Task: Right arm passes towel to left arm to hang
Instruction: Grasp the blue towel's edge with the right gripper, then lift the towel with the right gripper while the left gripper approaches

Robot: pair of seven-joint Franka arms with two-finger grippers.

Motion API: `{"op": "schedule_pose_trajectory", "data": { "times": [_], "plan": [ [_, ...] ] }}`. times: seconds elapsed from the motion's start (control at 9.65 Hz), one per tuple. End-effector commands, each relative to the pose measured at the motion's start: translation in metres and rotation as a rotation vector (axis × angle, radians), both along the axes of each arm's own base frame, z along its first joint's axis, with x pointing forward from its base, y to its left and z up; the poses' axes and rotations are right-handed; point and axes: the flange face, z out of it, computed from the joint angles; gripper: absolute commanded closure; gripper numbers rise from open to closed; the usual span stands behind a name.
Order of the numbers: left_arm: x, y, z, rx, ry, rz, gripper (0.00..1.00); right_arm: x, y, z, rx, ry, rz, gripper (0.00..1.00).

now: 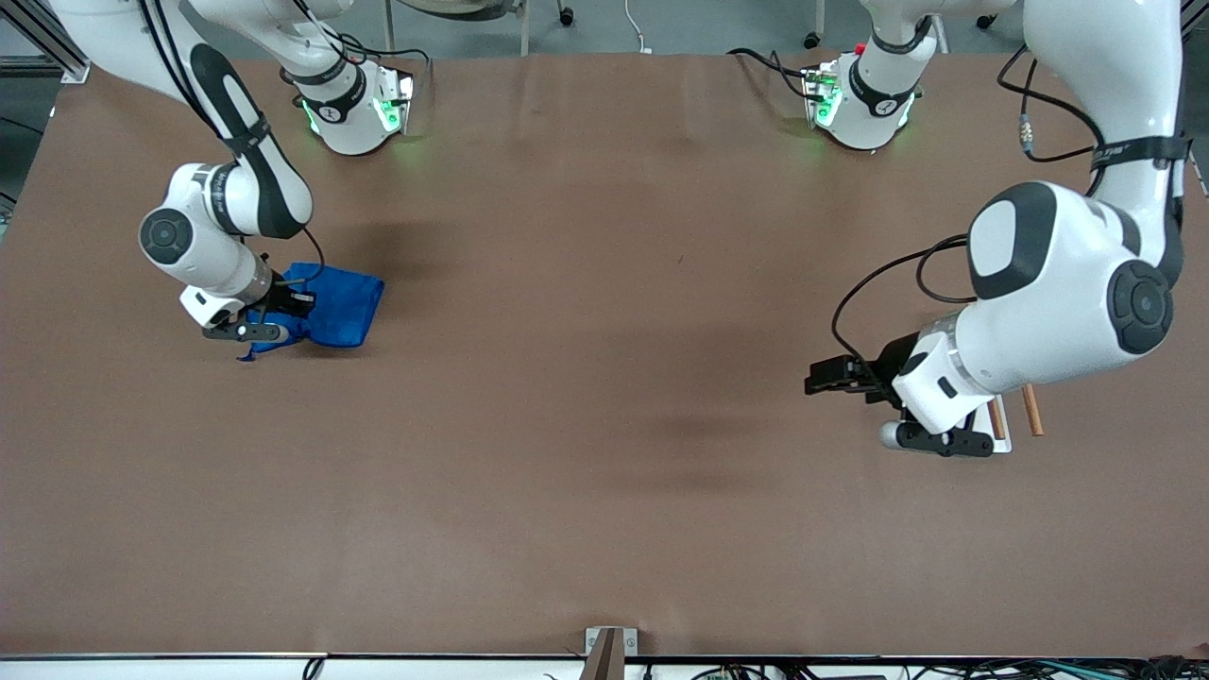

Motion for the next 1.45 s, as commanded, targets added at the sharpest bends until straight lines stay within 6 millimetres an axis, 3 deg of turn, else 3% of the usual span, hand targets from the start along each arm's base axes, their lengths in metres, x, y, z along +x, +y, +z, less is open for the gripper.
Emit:
{"op": "schedule_pose_trajectory", "data": {
  "times": [0.0, 0.21, 0.41, 0.52, 0.62, 0.73, 0.93, 1.14, 1.35],
  "plan": [
    [0.0, -0.018, -0.014, -0.105, 0.05, 0.032, 0.0, 0.026, 0.009, 0.07, 0.021, 0.012, -0.021, 0.99],
    [-0.005, -0.034, -0.003, -0.176, 0.064, 0.03, 0.0, 0.061, 0.029, 0.132, 0.108, 0.031, -0.055, 0.99],
    [-0.006, -0.035, 0.005, -0.238, 0.065, 0.027, 0.0, 0.093, 0.051, 0.205, 0.25, 0.026, -0.088, 0.99],
    [-0.007, -0.036, 0.01, -0.293, 0.078, 0.045, 0.0, 0.101, 0.059, 0.225, 0.327, -0.002, -0.113, 0.99],
    [-0.006, -0.034, 0.014, -0.316, 0.069, 0.039, 0.0, 0.108, 0.068, 0.241, 0.405, -0.032, -0.134, 0.99],
    [-0.009, -0.043, 0.02, -0.384, 0.054, 0.004, 0.0, 0.112, 0.091, 0.255, 0.49, -0.055, -0.138, 0.99],
    [-0.012, -0.061, 0.014, -0.614, 0.086, 0.008, 0.05, 0.12, 0.116, 0.282, 0.7, -0.089, -0.196, 0.99],
    [-0.017, -0.089, -0.003, -0.823, 0.132, 0.027, 0.07, 0.129, 0.133, 0.306, 0.96, -0.102, -0.29, 0.99],
    [-0.029, -0.11, -0.036, -1.07, 0.169, 0.045, 0.11, 0.134, 0.161, 0.314, 1.155, -0.073, -0.351, 0.99]
  ]
}}
